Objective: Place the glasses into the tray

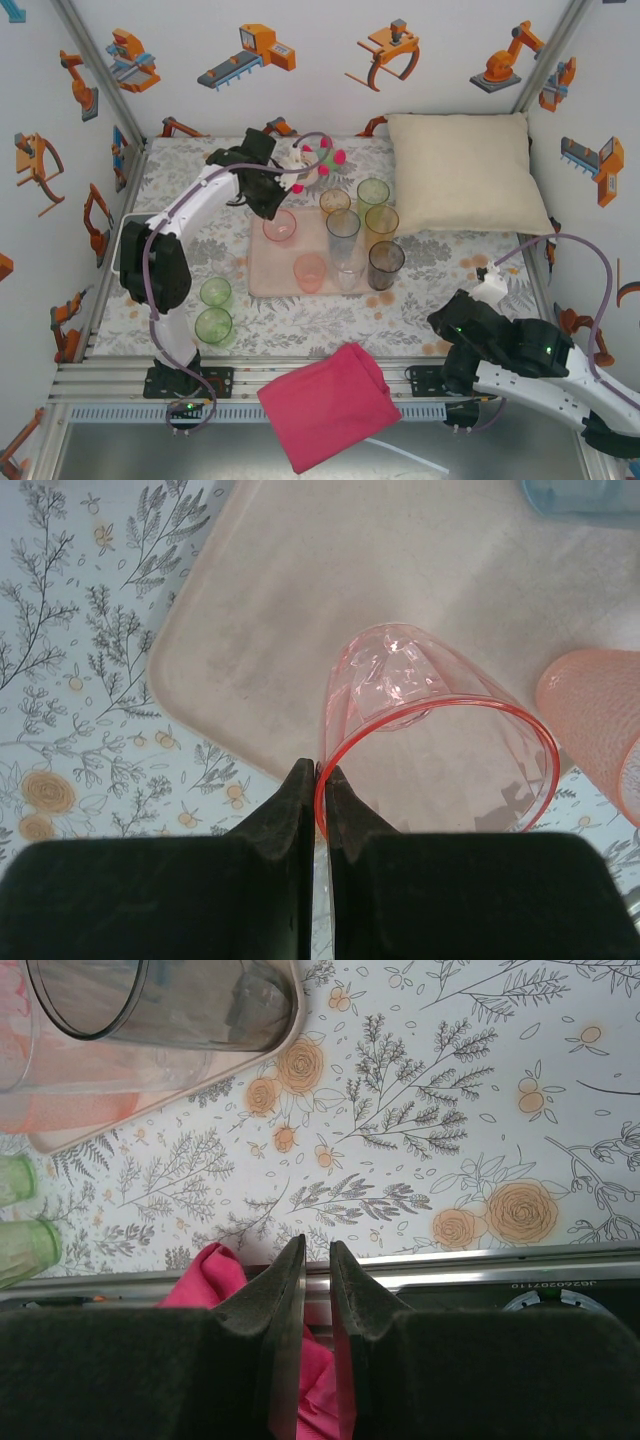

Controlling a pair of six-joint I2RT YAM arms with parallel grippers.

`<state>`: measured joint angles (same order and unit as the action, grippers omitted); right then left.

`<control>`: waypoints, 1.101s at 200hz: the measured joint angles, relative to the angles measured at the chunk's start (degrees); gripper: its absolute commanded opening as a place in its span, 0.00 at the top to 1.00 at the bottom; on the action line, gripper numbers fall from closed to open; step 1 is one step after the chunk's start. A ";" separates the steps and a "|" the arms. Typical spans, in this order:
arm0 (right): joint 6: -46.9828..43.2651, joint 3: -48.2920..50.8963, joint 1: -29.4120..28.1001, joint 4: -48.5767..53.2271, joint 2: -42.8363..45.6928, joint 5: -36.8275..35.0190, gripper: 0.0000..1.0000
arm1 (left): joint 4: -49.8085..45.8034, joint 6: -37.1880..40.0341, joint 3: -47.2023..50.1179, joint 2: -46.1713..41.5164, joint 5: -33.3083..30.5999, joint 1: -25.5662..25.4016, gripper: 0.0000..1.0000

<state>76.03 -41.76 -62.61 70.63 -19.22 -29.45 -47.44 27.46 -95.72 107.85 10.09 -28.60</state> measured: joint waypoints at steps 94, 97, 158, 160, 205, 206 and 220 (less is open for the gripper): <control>0.52 0.00 0.00 0.72 -0.37 0.00 0.80 | 1.44 -0.42 -2.34 4.37 -0.70 -3.34 0.89; 0.52 0.00 0.00 0.74 -0.37 0.00 0.80 | 1.46 -0.42 -2.43 4.48 -0.74 -3.41 0.89; 0.52 -0.02 0.00 0.94 -0.37 -0.02 0.80 | 1.90 -0.61 -2.86 6.80 -1.51 -4.04 0.89; 0.52 -0.04 0.00 1.01 -0.37 -0.02 0.80 | 1.92 -0.61 -2.86 6.88 -1.51 -4.04 0.89; 0.55 -0.74 0.00 1.25 -0.37 -0.02 0.80 | 2.03 -0.83 -3.69 7.26 -1.55 -4.17 0.89; 0.52 -0.76 0.00 1.27 -0.37 -0.04 0.80 | 2.03 -0.83 -3.74 7.28 -1.53 -4.22 0.89; 0.52 -1.05 0.00 1.38 -0.37 -0.04 0.80 | 2.01 -0.83 -4.15 7.41 -1.55 -4.50 0.89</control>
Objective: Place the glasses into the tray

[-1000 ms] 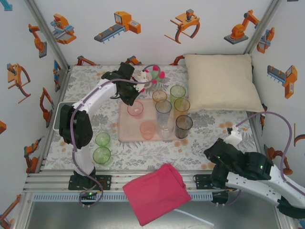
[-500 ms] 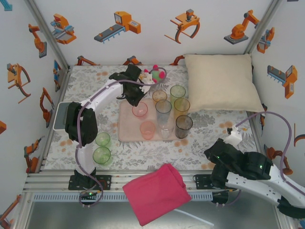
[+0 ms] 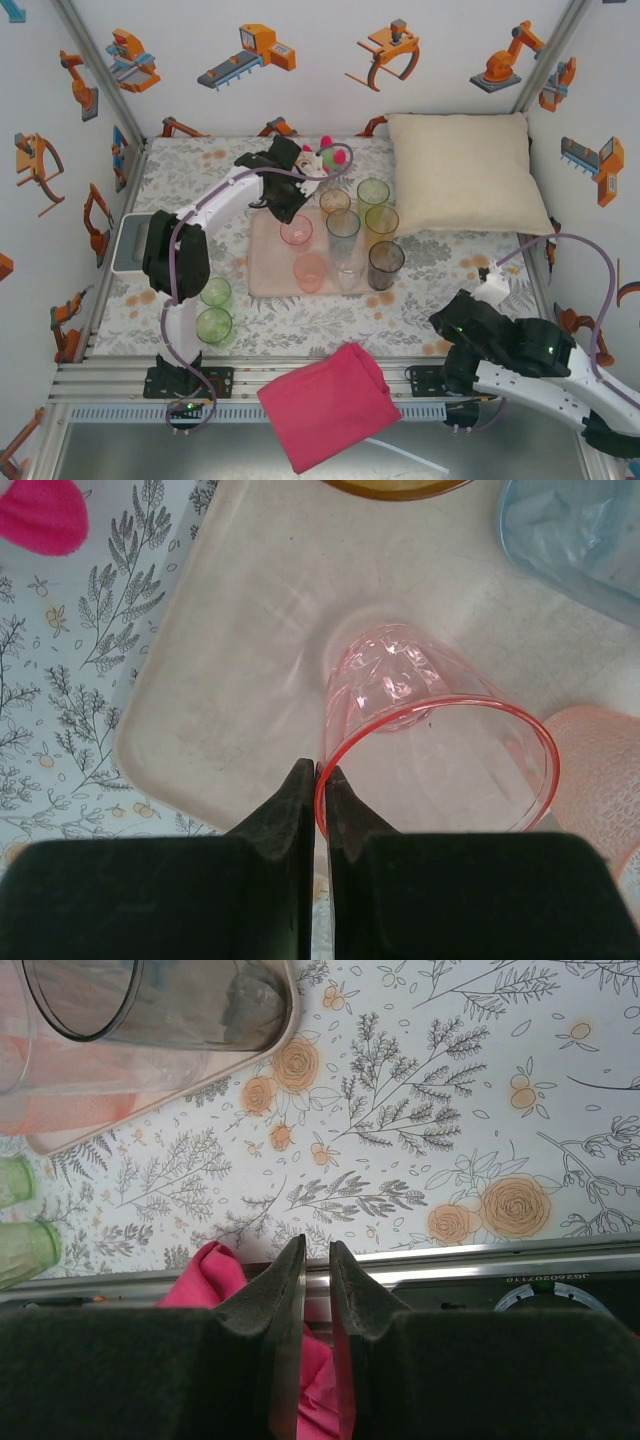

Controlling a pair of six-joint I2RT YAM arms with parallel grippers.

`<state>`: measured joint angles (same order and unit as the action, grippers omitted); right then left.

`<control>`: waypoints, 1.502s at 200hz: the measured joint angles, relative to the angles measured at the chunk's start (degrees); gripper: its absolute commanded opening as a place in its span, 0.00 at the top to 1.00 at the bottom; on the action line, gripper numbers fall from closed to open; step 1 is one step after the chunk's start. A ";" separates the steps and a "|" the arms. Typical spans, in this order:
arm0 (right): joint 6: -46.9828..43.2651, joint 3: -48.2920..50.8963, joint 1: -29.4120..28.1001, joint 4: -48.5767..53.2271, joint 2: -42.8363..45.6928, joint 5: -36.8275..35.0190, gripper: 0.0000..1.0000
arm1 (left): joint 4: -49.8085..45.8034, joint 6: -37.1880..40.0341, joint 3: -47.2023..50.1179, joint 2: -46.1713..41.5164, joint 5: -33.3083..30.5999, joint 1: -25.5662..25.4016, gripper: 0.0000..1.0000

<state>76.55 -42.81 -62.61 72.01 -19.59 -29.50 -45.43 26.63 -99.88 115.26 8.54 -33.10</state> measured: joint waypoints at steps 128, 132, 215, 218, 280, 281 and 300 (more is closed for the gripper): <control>0.02 -0.11 0.00 0.85 0.00 -0.11 0.80 | -0.46 0.02 -1.81 1.73 -0.04 -1.38 0.85; 0.02 -0.11 0.00 0.85 0.00 -0.13 0.80 | -0.46 0.02 -1.81 1.73 -0.11 -1.38 0.85; 0.17 -0.11 0.00 0.85 0.00 -0.13 0.80 | -0.76 0.04 -2.08 1.73 -0.44 -1.70 0.79; 0.17 -0.11 0.00 0.85 0.00 -0.13 0.80 | -0.81 0.04 -2.14 1.73 -0.46 -1.73 0.79; 0.20 -0.11 0.00 0.85 0.44 -0.13 0.80 | -0.92 0.04 -2.45 1.73 -0.85 -2.03 0.75; 0.17 -0.11 0.00 0.85 0.48 -0.13 0.80 | -0.92 0.04 -2.43 1.73 -0.87 -2.03 0.74; 0.20 -0.11 0.00 0.85 0.63 -0.13 0.80 | -0.98 0.04 -2.45 1.73 -1.09 -2.12 0.73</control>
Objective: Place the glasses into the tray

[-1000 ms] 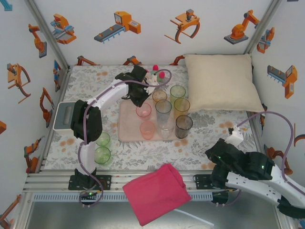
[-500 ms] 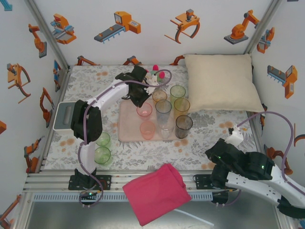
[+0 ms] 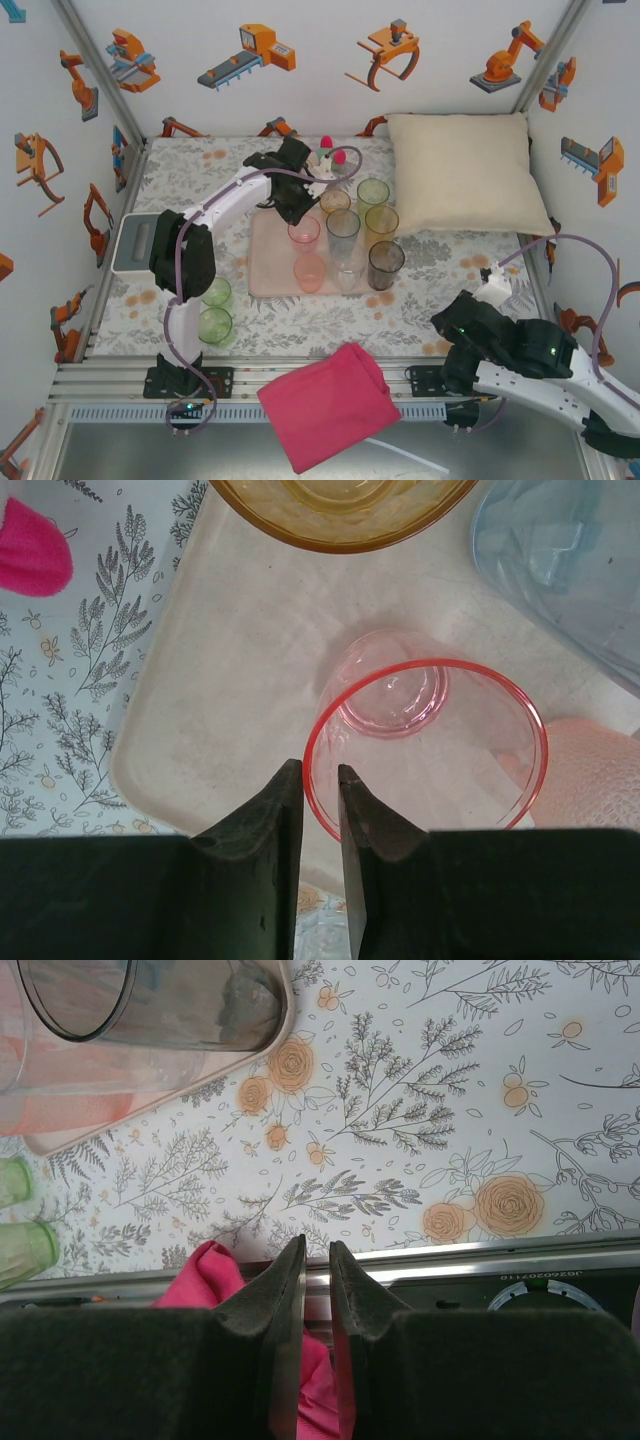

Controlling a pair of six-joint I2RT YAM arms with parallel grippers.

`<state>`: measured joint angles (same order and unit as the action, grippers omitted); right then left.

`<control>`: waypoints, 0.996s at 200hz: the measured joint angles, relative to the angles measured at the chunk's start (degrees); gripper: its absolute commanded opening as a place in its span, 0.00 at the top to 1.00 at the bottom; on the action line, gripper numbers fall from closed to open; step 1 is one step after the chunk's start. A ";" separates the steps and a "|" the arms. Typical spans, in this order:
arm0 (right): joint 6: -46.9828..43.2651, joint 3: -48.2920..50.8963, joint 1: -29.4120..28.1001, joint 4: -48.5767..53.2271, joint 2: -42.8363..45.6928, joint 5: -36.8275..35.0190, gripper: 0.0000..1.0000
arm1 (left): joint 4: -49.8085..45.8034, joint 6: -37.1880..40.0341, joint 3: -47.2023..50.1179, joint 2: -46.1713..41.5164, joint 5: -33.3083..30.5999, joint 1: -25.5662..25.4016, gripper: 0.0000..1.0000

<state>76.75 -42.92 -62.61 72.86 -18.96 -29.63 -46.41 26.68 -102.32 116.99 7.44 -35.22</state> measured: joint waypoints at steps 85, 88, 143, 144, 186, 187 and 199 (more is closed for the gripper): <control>-0.02 0.00 0.00 0.00 0.09 0.00 0.80 | -0.72 0.02 0.00 0.00 -0.39 0.00 0.66; 0.00 0.00 0.00 0.00 0.09 0.00 0.80 | -0.74 0.04 0.00 0.00 -0.42 0.00 0.66; 0.00 0.00 0.00 0.00 0.09 0.00 0.80 | -0.76 0.09 0.00 0.00 -0.68 0.00 0.64; -0.02 0.00 0.00 0.00 0.09 0.00 0.80 | -0.76 0.09 0.00 0.00 -0.68 0.00 0.63; -0.02 0.00 0.00 0.00 0.17 0.00 0.80 | -0.79 0.26 0.00 -0.11 -1.14 0.00 0.61; -0.02 0.00 0.00 0.00 0.17 0.00 0.80 | -0.79 0.26 0.00 -0.11 -1.14 0.00 0.61; 0.00 0.00 0.00 0.00 0.20 0.00 0.80 | -0.81 0.39 0.00 -0.26 -1.22 0.00 0.60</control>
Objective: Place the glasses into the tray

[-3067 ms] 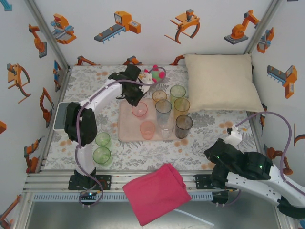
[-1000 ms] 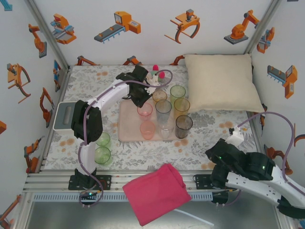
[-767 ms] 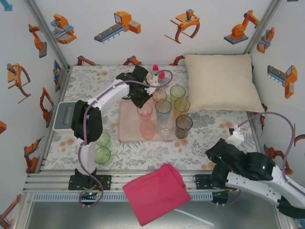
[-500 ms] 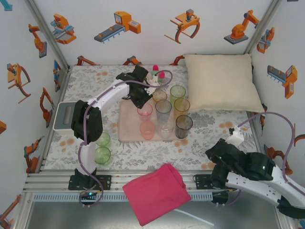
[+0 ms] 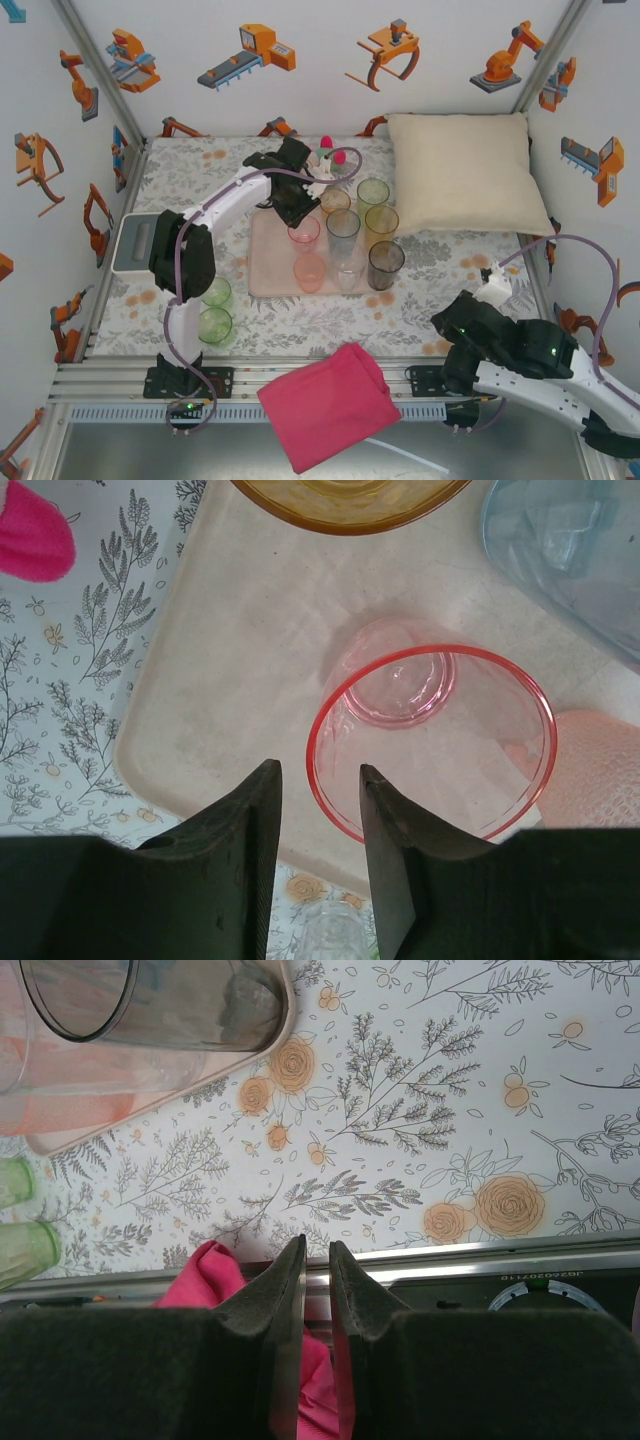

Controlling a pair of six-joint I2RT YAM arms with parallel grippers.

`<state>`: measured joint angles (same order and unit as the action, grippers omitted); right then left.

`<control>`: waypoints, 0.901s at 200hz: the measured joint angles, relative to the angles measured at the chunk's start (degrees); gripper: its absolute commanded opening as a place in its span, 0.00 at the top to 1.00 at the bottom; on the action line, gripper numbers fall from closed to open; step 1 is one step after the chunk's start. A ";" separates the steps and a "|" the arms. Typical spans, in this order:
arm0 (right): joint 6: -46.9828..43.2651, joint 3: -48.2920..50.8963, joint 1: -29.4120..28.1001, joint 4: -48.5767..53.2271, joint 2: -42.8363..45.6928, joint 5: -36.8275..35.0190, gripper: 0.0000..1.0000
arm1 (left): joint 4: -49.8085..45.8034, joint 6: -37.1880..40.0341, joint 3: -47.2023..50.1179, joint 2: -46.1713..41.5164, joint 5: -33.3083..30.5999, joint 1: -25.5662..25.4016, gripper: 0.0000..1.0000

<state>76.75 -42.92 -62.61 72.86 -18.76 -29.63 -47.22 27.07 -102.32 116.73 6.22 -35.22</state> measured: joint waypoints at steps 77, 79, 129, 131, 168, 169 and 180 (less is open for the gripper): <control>-0.02 0.00 0.00 0.00 0.00 0.00 0.80 | -0.35 0.09 -0.74 -0.50 -0.24 0.00 0.54; -0.02 0.00 0.00 0.00 0.00 0.00 0.80 | -0.37 0.09 -0.74 -0.55 -0.24 0.00 0.54; 0.00 0.00 0.00 0.00 0.11 -0.02 0.80 | -0.90 0.48 -0.74 -2.40 -0.31 0.00 0.50; 0.00 0.00 0.00 0.00 0.11 -0.02 0.80 | -0.96 0.50 -0.74 -2.49 -0.33 0.00 0.50; -0.02 0.00 0.00 0.00 0.22 -0.02 0.80 | -1.95 0.92 -0.74 -4.39 -0.52 0.07 0.44; -0.02 0.00 0.00 0.00 0.22 -0.02 0.80 | -1.97 0.92 -0.74 -4.42 -0.52 0.07 0.44; -0.02 0.00 0.00 0.00 0.22 -0.02 0.80 | -2.40 0.92 -0.74 -5.09 -0.52 0.17 0.42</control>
<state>76.73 -42.92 -62.61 72.86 -18.55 -29.65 -49.63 27.99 -103.07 111.63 5.69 -35.05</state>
